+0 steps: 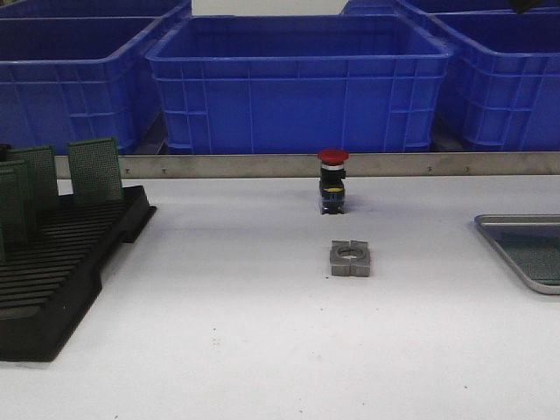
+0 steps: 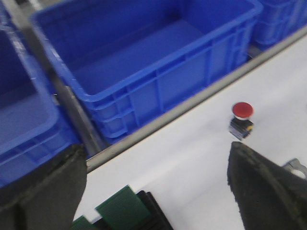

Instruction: Place circuit board on tray

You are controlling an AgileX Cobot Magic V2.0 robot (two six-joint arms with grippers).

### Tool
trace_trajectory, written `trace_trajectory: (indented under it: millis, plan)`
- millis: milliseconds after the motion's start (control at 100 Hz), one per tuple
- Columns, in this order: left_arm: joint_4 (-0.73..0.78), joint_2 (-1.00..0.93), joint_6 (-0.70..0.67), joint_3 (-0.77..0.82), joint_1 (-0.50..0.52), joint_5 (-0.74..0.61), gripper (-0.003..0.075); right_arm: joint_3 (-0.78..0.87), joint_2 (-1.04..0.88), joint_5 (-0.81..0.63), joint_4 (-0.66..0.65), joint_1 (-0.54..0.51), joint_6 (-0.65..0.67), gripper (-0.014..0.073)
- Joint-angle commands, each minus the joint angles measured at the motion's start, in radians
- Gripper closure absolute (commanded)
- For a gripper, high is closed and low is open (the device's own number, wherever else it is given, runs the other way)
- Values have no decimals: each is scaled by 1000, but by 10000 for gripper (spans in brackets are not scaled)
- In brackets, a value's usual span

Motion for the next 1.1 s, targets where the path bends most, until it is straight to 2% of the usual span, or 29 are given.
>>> trace_trajectory:
  millis: [0, 200, 420, 770, 1090]
  plan:
    - [-71, -148, -13, 90, 28, -161, 154, 56, -104, -143, 17, 0, 0, 128]
    - [-119, -381, -13, 332, 41, -310, 154, 253, -301, -291, 17, 0, -4, 128]
    - [-186, -591, -13, 528, 41, -354, 154, 440, -559, -415, 17, 0, -4, 128]
    - [-212, -860, -13, 717, 41, -406, 154, 644, -887, -415, 18, -1, -4, 128]
    - [-212, -930, -13, 788, 41, -406, 154, 683, -954, -417, 107, -2, 3, 135]
